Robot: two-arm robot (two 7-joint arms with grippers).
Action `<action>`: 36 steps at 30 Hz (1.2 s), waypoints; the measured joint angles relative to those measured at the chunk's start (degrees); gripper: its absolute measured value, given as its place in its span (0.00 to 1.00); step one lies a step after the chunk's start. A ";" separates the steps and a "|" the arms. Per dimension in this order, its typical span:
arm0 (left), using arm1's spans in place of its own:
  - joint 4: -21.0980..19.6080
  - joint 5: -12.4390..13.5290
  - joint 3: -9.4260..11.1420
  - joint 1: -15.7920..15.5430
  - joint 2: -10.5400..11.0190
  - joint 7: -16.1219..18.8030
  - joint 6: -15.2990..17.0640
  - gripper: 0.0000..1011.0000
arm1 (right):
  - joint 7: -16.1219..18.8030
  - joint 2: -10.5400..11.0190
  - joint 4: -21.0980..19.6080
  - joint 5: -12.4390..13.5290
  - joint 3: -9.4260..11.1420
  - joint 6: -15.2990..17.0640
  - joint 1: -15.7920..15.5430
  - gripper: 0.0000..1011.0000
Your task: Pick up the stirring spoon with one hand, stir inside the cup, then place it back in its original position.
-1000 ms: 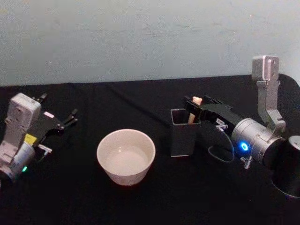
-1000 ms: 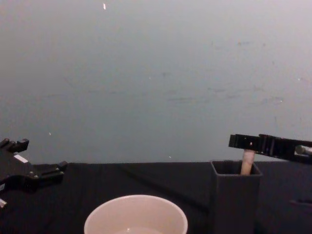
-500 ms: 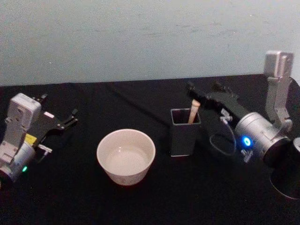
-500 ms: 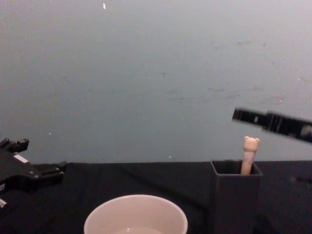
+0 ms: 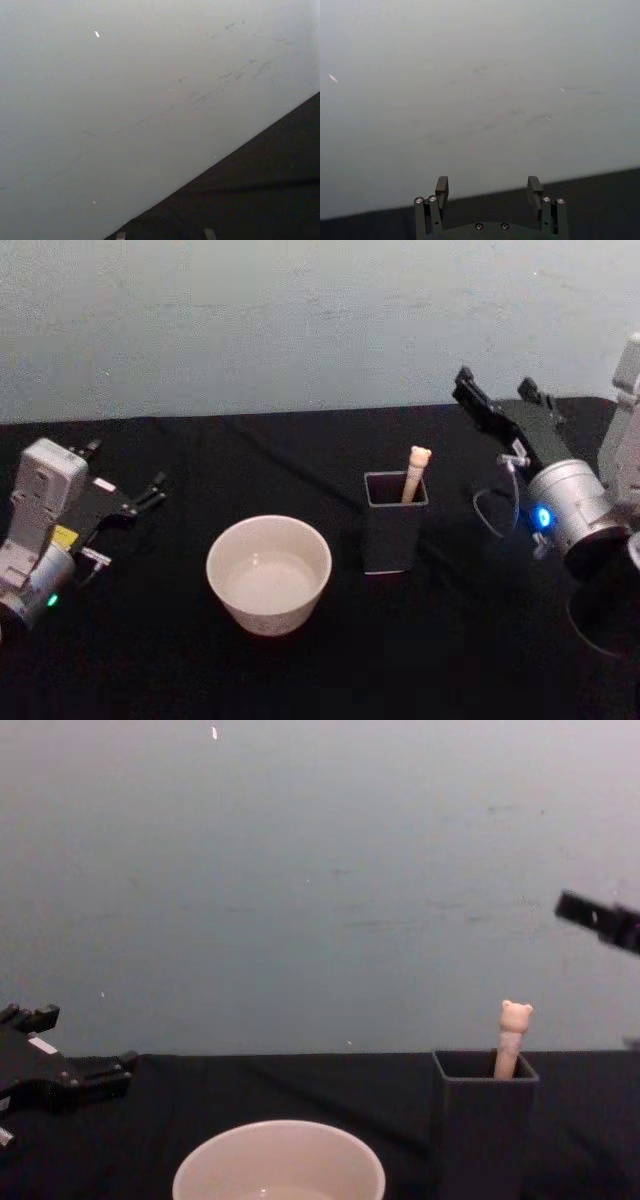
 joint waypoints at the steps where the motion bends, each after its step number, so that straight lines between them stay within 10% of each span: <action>1: 0.00 0.00 0.00 0.00 0.00 0.00 0.00 0.99 | -0.20 0.01 0.41 -0.47 -0.03 -0.02 -0.01 0.99; 13: 0.00 0.00 0.00 0.00 0.00 0.00 0.00 0.99 | -1.04 0.35 7.51 -6.11 -1.24 2.72 -0.69 0.99; 36: 0.00 0.00 0.00 0.00 0.00 0.00 0.00 0.99 | -0.63 0.11 8.43 -6.85 -1.12 3.27 -0.54 0.99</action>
